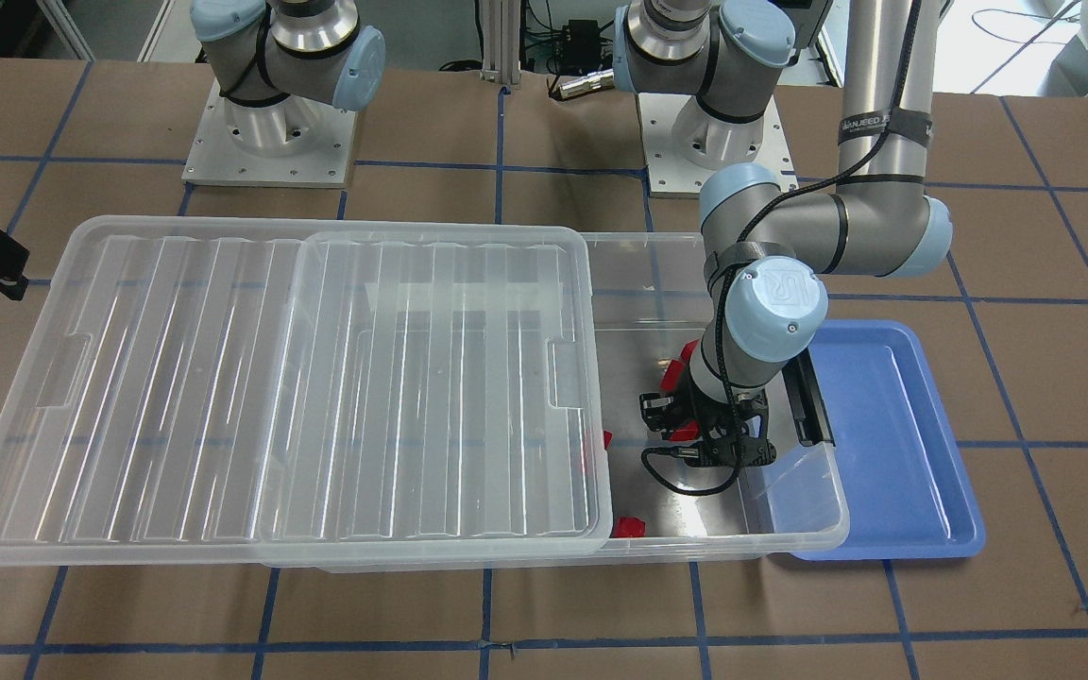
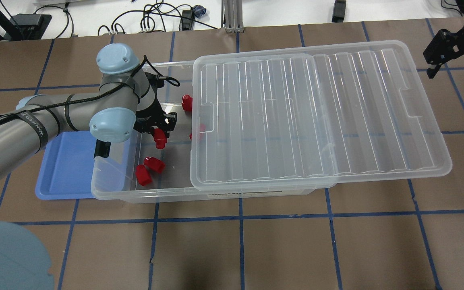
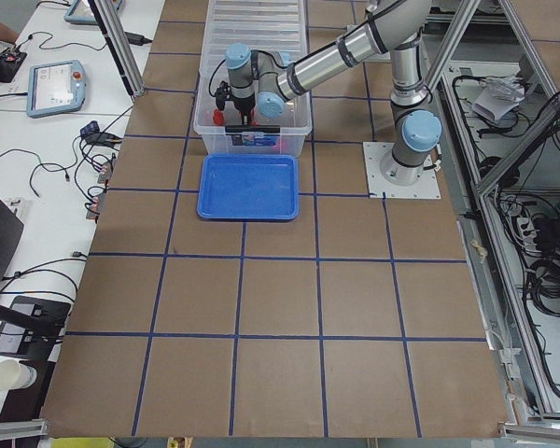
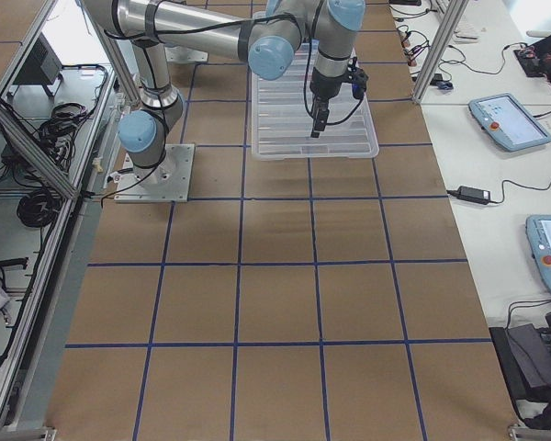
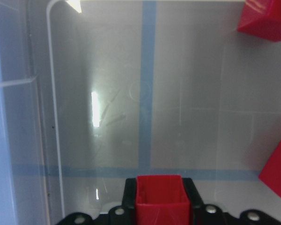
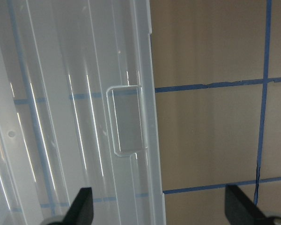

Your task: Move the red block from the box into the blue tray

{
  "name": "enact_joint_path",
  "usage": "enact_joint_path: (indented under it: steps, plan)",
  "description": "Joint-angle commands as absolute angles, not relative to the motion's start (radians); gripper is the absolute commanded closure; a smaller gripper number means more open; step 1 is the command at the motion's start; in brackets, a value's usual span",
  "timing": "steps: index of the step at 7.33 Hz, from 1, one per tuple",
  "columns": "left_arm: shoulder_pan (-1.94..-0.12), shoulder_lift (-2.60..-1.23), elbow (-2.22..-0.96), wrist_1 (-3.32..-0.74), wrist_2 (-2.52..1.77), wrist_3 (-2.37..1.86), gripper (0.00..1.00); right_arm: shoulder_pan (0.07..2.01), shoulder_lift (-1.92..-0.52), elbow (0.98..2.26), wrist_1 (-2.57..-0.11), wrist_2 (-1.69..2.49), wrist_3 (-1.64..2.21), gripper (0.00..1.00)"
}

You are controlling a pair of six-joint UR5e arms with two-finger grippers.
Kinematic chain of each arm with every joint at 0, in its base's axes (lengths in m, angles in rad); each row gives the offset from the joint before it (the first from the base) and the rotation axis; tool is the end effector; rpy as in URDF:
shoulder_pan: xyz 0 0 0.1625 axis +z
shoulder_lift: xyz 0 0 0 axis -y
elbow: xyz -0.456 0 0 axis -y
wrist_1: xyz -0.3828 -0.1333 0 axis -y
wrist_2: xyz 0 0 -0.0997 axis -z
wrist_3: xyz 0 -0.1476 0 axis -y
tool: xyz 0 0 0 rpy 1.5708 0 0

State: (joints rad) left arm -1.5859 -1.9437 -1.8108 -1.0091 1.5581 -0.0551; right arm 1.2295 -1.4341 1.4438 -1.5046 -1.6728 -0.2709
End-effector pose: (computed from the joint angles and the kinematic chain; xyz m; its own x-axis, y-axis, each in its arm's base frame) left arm -0.1438 -0.5692 0.2145 -0.9991 -0.0406 0.0098 -0.0400 0.9979 0.0518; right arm -0.0670 -0.5420 0.4566 -0.9950 0.0624 0.0775 0.0700 0.9925 0.1002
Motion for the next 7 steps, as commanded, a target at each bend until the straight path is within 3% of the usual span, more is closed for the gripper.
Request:
enact_joint_path:
  steps: [1,4,7]
  plan:
    - [-1.586,-1.884,-1.697,-1.203,1.557,-0.057,0.95,1.23,-1.433,1.448,-1.508,-1.675,-0.268,0.0]
    - [-1.55,-1.809,-1.58,-1.385,1.568,-0.039,0.95,1.23,-1.425,1.451,-1.516,-1.674,-0.27,0.0]
    - [-1.334,-1.783,-1.588,-1.443,1.555,0.203,0.95,1.213,-1.396,1.454,-1.523,-1.686,-0.284,0.0]
